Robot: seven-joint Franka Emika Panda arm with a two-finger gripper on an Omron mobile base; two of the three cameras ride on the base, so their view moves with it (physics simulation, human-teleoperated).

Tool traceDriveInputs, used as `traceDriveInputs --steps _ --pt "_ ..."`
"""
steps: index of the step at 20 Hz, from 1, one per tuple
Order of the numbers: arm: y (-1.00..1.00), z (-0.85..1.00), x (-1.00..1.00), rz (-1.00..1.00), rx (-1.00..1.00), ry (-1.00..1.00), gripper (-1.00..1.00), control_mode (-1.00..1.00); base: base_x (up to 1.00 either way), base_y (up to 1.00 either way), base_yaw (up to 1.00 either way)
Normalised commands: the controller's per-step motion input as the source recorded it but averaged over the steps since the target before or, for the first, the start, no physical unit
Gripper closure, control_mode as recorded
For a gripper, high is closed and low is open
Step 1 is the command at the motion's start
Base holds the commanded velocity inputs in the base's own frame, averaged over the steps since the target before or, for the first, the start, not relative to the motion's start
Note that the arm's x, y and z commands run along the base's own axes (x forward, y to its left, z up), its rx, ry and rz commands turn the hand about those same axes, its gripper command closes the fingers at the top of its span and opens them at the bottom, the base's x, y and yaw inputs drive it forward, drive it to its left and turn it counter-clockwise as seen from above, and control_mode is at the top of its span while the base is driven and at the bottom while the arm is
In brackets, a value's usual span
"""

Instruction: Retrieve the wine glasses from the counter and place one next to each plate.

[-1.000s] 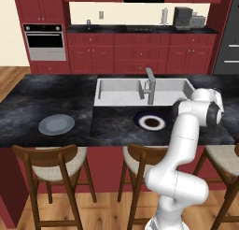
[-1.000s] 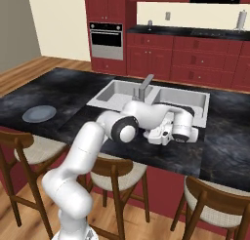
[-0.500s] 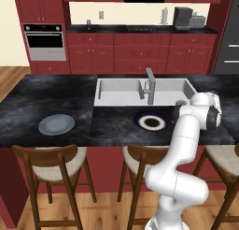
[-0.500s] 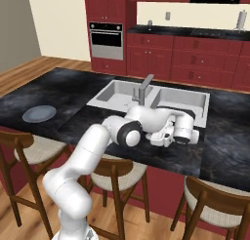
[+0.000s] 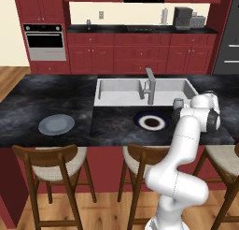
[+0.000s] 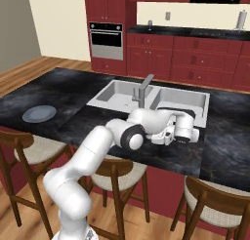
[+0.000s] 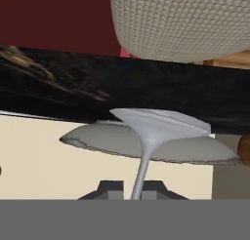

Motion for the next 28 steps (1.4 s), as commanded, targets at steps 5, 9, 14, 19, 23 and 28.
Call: traceDriveInputs --steps 5,9,14,19,23,28 --pt "0.00 -0.19 -0.01 0.00 0.00 0.00 -1.00 -1.00 0.00 0.00 0.00" --pt "0.00 0.00 -0.10 0.00 0.00 -0.04 -1.00 -1.00 0.00 0.00 0.00" --pt "-0.03 0.00 -0.01 0.00 0.00 -0.01 -1.00 -1.00 0.00 0.00 0.00" --pt "-0.24 0.08 -0.16 -0.09 0.00 0.00 -1.00 -1.00 0.00 0.00 0.00" --pt "-0.18 0.29 -0.50 -0.22 0.00 0.00 -1.00 -1.00 0.00 0.00 0.00" --pt "0.00 0.40 -0.55 -0.12 0.00 0.00 -1.00 -1.00 0.00 0.00 0.00"
